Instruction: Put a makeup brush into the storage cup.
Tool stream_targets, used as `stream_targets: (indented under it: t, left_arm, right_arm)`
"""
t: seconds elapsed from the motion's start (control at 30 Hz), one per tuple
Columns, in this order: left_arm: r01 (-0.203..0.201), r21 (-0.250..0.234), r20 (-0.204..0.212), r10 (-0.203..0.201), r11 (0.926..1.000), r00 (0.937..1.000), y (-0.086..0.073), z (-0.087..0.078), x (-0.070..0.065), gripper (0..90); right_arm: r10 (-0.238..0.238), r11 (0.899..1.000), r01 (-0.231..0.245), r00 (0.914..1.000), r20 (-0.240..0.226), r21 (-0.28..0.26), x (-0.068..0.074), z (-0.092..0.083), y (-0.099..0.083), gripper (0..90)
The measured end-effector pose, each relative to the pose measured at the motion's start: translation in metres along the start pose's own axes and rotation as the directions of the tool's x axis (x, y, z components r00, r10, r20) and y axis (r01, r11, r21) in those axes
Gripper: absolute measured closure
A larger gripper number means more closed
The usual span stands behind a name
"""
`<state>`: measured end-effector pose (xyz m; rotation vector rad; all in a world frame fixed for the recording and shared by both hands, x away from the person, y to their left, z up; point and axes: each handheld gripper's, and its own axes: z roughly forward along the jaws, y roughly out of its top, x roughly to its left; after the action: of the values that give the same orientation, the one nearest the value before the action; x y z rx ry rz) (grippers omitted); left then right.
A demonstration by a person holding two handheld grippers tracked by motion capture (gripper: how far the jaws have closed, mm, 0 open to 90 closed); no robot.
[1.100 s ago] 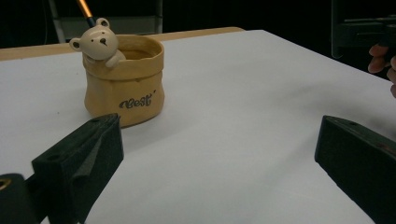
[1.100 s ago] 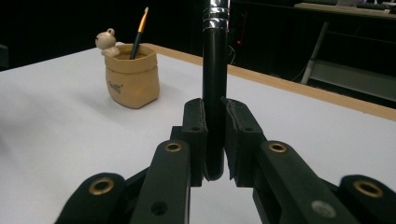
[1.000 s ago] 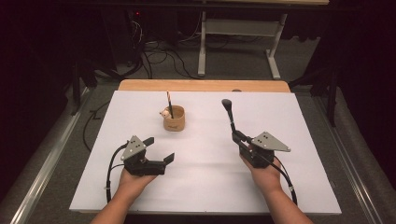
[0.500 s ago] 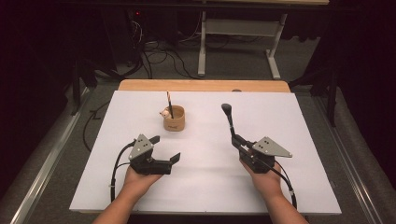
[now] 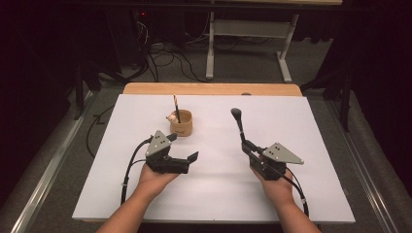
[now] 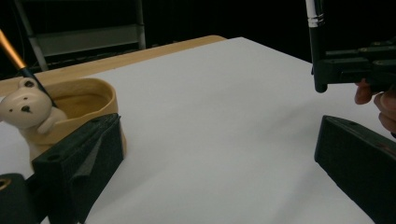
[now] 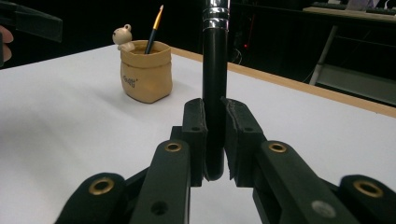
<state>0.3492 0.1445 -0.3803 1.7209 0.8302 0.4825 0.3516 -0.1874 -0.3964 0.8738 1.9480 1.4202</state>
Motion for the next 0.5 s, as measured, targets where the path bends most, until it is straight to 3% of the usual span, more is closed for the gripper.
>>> stream_targets:
  t: [0.5]
  left_arm:
    - [-0.029,-0.010,0.048,0.030,0.9995,0.9984,0.016,0.023,-0.015,2.1]
  right_arm:
    - [0.005,1.000,-0.005,0.9999,0.012,0.000,-0.003,-0.001,-0.002,81.5]
